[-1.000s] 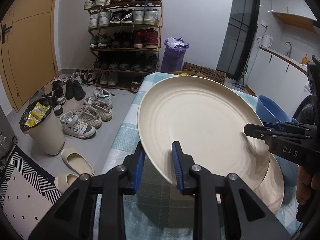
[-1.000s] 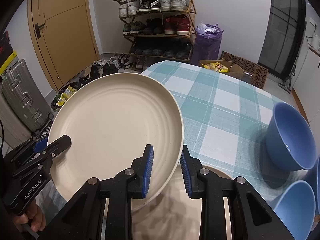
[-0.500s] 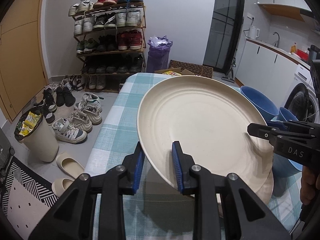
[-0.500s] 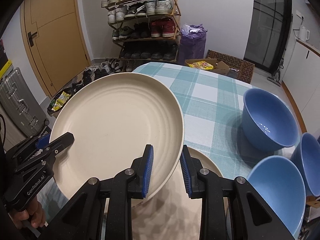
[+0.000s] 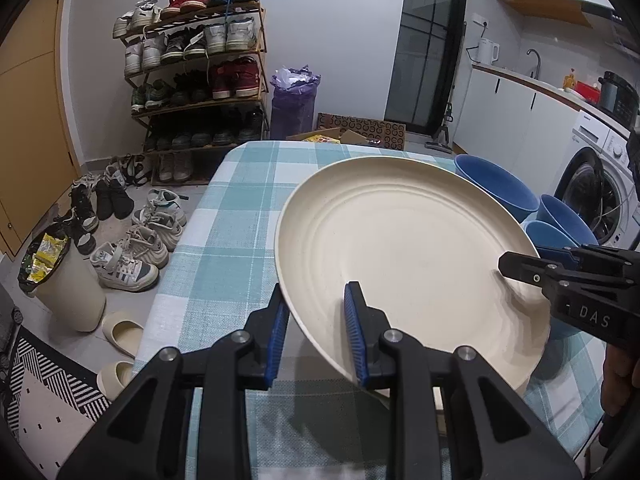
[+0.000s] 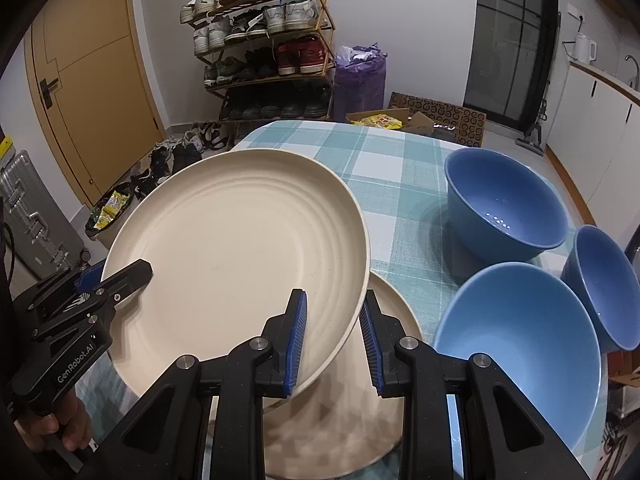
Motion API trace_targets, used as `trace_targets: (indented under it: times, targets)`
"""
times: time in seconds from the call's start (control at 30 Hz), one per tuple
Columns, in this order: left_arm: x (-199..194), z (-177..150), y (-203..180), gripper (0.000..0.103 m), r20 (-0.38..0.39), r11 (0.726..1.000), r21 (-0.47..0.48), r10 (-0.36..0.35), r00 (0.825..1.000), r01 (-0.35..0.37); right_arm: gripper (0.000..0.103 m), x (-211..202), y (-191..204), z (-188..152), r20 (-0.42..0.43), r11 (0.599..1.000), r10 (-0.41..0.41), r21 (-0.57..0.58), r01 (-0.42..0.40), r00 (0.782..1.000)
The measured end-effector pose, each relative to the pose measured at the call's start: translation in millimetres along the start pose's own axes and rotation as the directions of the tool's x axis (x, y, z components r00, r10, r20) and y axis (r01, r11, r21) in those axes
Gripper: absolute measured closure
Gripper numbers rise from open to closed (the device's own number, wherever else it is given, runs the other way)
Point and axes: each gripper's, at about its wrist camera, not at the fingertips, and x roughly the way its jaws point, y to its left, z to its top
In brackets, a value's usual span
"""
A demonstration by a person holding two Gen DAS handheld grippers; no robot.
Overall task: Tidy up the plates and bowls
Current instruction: 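Lift the cream plate with both grippers and carry it over the plate stack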
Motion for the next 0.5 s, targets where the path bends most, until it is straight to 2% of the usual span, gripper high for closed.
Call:
trace_targets:
  times: [0.5]
  targets:
    - [15,-9,-17,0.077,-0.051,0.999,0.046,-0.026,0.998,0.028,0.075,-6,-11,-29,-0.014,0.998,-0.053,0.027,0.053,0.999]
